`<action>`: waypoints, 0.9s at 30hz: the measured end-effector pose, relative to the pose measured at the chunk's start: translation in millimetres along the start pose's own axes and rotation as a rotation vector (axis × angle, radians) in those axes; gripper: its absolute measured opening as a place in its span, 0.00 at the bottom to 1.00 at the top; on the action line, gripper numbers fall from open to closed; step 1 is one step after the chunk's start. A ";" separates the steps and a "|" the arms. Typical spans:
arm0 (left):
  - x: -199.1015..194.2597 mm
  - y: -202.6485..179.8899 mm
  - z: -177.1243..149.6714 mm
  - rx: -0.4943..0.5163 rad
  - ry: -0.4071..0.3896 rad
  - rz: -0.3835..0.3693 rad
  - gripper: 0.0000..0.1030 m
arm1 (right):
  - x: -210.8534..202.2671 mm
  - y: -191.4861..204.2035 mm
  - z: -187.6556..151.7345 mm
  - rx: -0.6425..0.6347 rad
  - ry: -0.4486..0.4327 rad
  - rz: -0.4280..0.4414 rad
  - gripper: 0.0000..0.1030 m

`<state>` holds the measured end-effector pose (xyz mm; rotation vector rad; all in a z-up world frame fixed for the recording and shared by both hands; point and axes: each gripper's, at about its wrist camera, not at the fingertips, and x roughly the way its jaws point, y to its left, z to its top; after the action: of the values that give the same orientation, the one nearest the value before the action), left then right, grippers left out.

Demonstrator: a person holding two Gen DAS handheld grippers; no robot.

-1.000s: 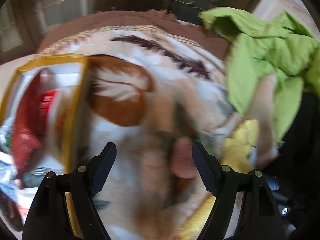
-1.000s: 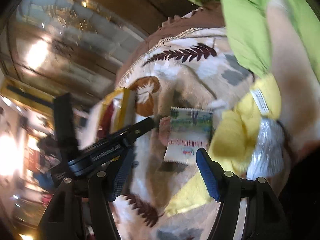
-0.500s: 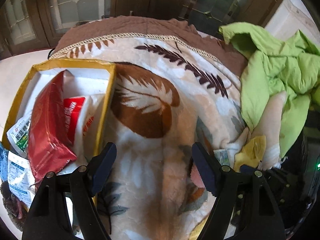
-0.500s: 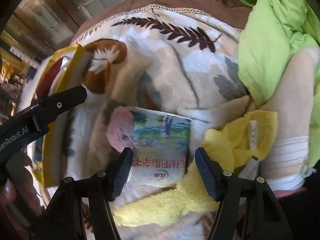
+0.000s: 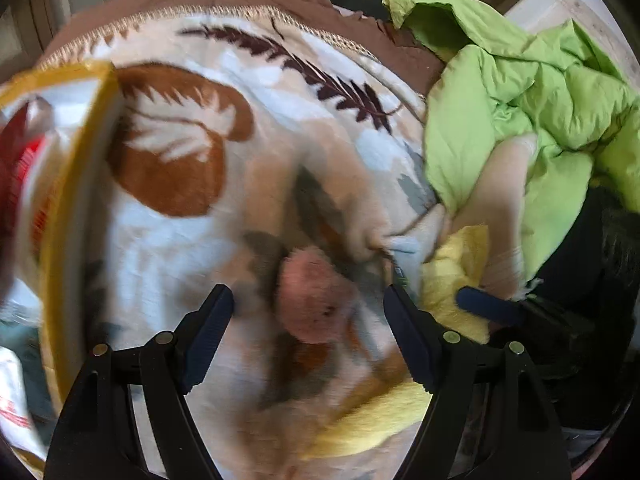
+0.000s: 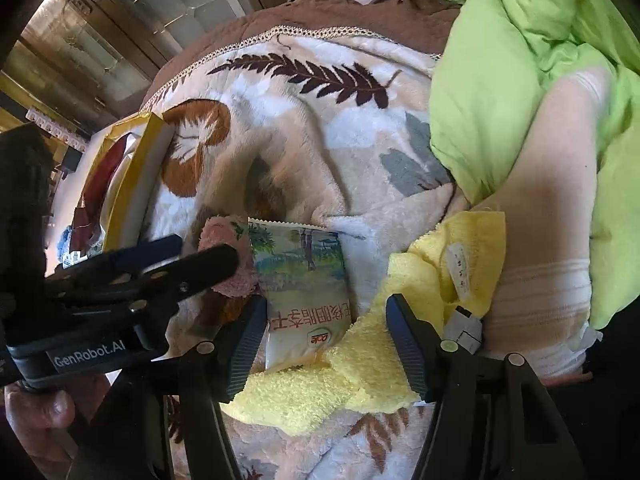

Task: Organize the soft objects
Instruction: 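Grasp the pink fuzzy ball with the left tool while the right tool grasps the green-and-white packet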

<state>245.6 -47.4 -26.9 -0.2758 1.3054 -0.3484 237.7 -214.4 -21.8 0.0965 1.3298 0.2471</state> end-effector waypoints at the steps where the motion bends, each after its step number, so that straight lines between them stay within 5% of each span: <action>1: 0.8 -1.2 -1.2 -0.011 0.008 -0.032 0.75 | -0.3 -0.9 -0.2 -0.001 -0.003 0.002 0.60; 10: 12.1 -5.9 0.9 -0.095 0.027 -0.100 0.75 | 2.8 0.4 -1.2 -0.014 -0.002 0.028 0.53; 18: 20.7 -11.9 -3.2 -0.103 0.053 -0.120 0.74 | 16.4 33.8 2.3 -0.225 0.041 -0.114 0.40; 27: 22.5 -15.2 -2.9 -0.163 0.054 -0.186 0.73 | -7.0 4.9 7.6 -0.175 -0.005 -0.123 0.39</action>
<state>246.3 -70.4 -41.7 -0.5307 1.3669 -0.4088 242.9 -210.7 -12.3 -0.1315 1.2981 0.2573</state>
